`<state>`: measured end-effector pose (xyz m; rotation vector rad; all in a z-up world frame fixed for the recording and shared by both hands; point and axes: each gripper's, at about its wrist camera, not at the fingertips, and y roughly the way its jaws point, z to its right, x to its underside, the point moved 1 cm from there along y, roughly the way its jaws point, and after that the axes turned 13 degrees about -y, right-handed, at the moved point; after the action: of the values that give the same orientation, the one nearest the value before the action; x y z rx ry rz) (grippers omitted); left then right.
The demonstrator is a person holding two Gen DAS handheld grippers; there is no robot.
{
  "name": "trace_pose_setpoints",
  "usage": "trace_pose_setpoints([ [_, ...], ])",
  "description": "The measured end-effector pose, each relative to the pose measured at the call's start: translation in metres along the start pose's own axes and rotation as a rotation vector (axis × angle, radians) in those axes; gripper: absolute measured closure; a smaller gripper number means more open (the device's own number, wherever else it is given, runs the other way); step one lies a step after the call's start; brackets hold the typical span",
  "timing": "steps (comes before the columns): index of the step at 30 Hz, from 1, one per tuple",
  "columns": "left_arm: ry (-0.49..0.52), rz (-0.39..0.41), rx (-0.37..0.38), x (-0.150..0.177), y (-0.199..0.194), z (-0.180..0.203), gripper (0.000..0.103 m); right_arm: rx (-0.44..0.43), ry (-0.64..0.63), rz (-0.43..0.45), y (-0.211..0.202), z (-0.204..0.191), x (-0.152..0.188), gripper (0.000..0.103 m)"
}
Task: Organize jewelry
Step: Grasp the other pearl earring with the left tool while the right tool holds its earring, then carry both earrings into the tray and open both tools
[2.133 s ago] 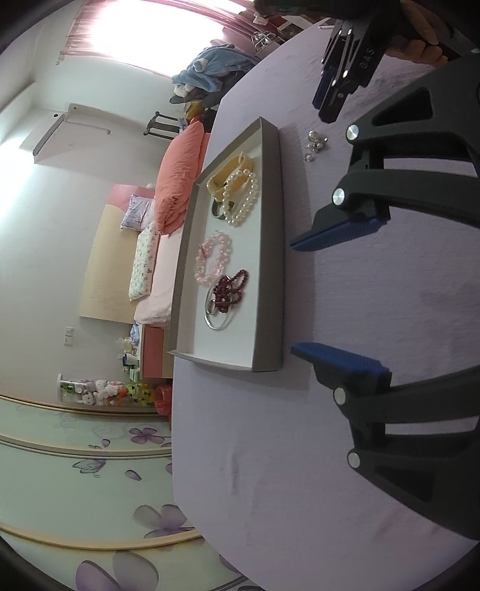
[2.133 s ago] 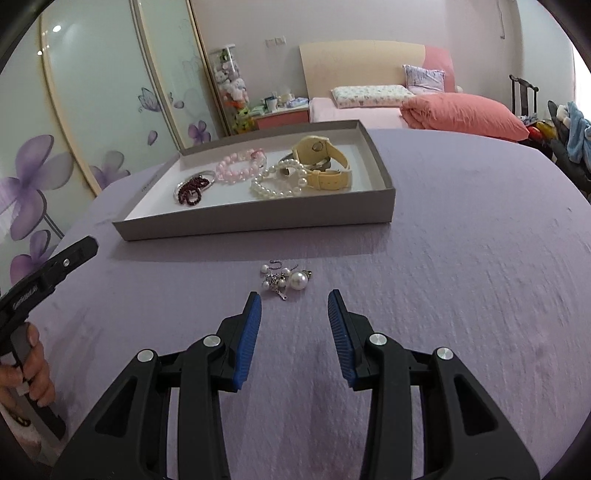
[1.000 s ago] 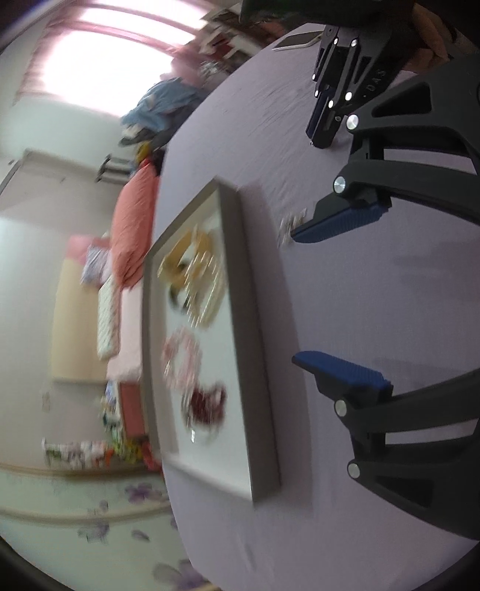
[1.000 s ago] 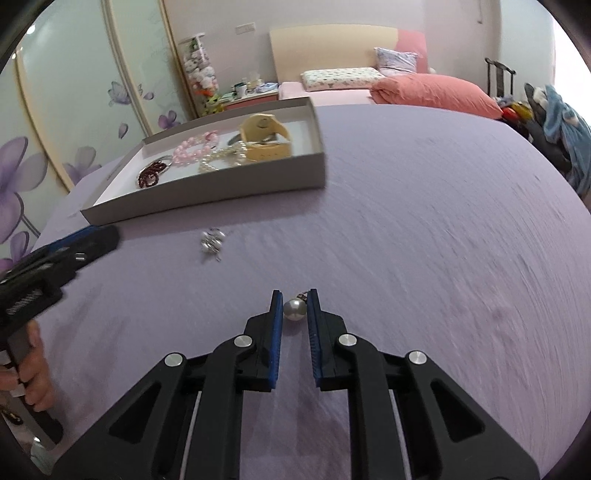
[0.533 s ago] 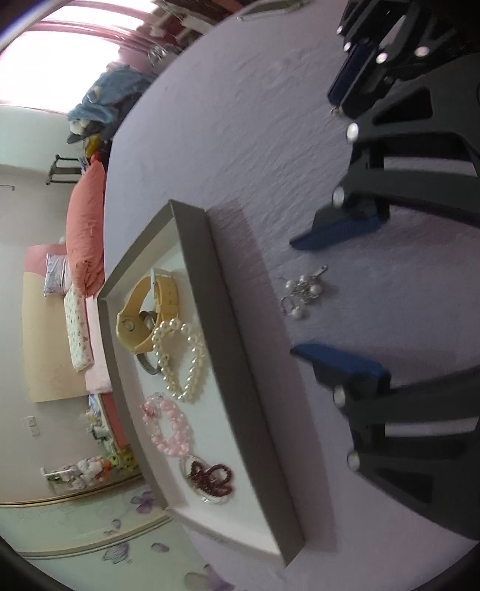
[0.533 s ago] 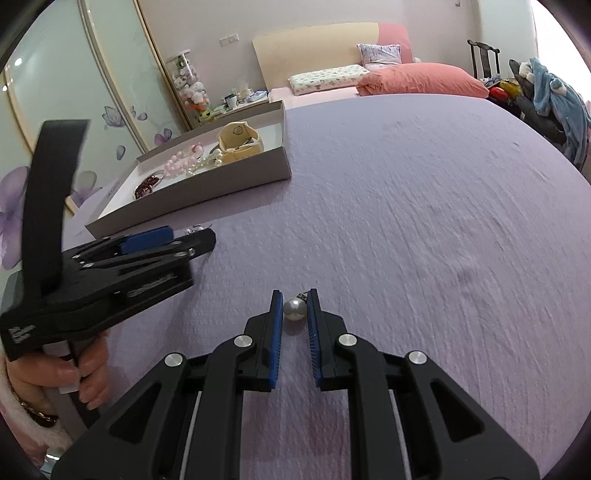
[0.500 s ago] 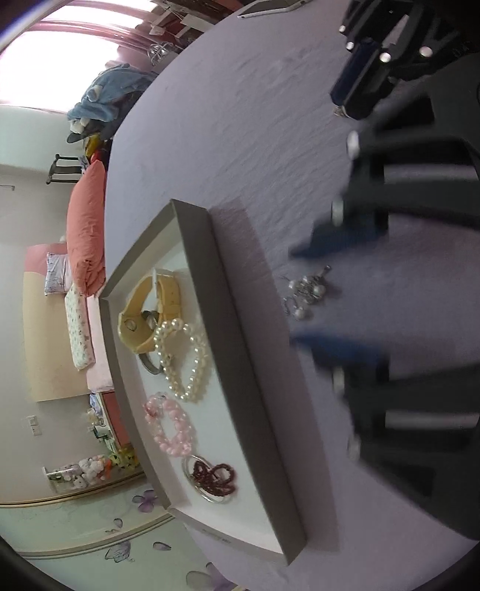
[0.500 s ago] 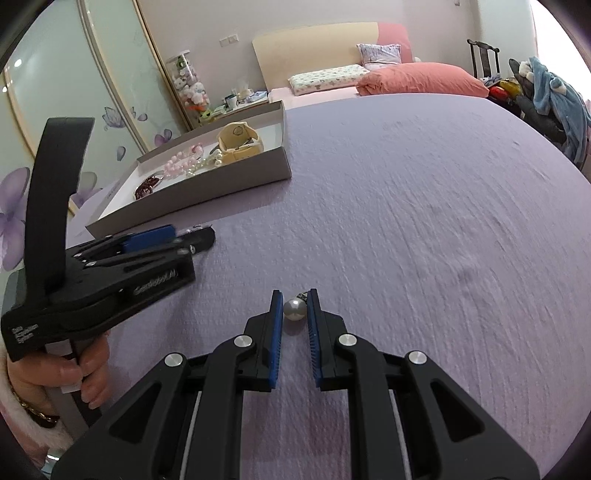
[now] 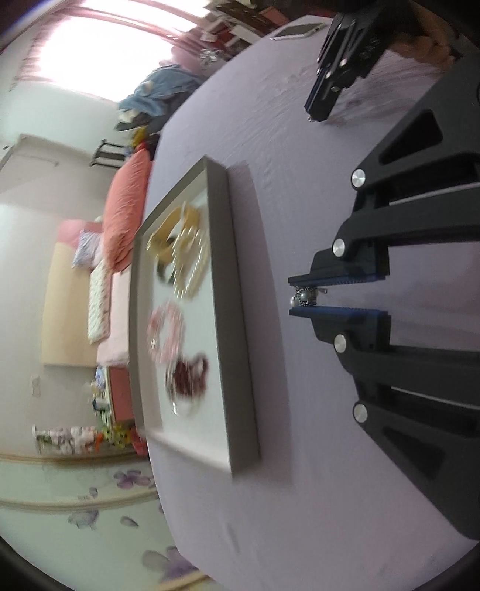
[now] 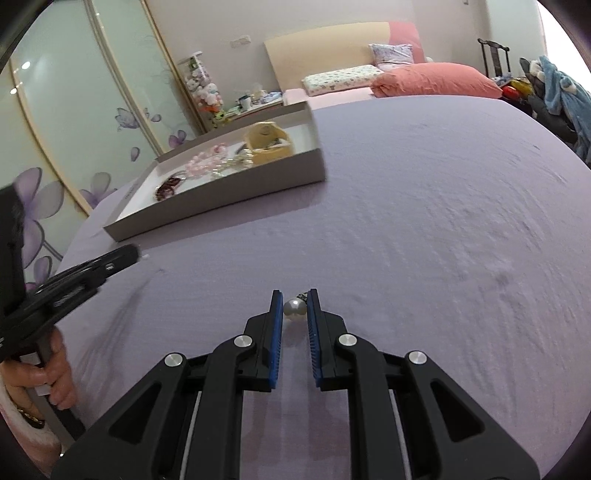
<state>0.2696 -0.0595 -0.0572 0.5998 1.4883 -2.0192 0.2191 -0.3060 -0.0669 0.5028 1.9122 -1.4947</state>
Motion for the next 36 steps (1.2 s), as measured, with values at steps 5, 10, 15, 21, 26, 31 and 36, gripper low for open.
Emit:
trace_pose_setpoints([
  [5,-0.037,0.059,-0.004,0.018,-0.042,-0.039,0.092,-0.034,-0.040,0.019,0.001,-0.022,-0.002,0.089],
  [10,-0.065,0.122,0.019,0.038,-0.073,-0.053,0.092,-0.053,-0.070,0.028,0.001,-0.039,-0.003,0.089],
  [15,-0.079,0.155,0.041,0.047,-0.086,-0.055,0.092,-0.058,-0.091,0.039,-0.002,-0.051,-0.001,0.089],
  [21,-0.082,0.157,0.053,0.048,-0.088,-0.058,0.092,-0.048,-0.099,0.048,-0.007,-0.054,-0.001,0.089],
  [26,-0.084,0.154,0.052,0.050,-0.089,-0.059,0.092,-0.043,-0.096,0.049,-0.008,-0.052,-0.001,0.089],
  [31,-0.083,0.152,0.055,0.050,-0.090,-0.059,0.092,-0.043,-0.096,0.053,-0.009,-0.052,-0.001,0.089],
  [36,-0.080,0.148,0.061,0.050,-0.087,-0.057,0.092,-0.043,-0.095,0.055,-0.010,-0.052,-0.002,0.089],
])
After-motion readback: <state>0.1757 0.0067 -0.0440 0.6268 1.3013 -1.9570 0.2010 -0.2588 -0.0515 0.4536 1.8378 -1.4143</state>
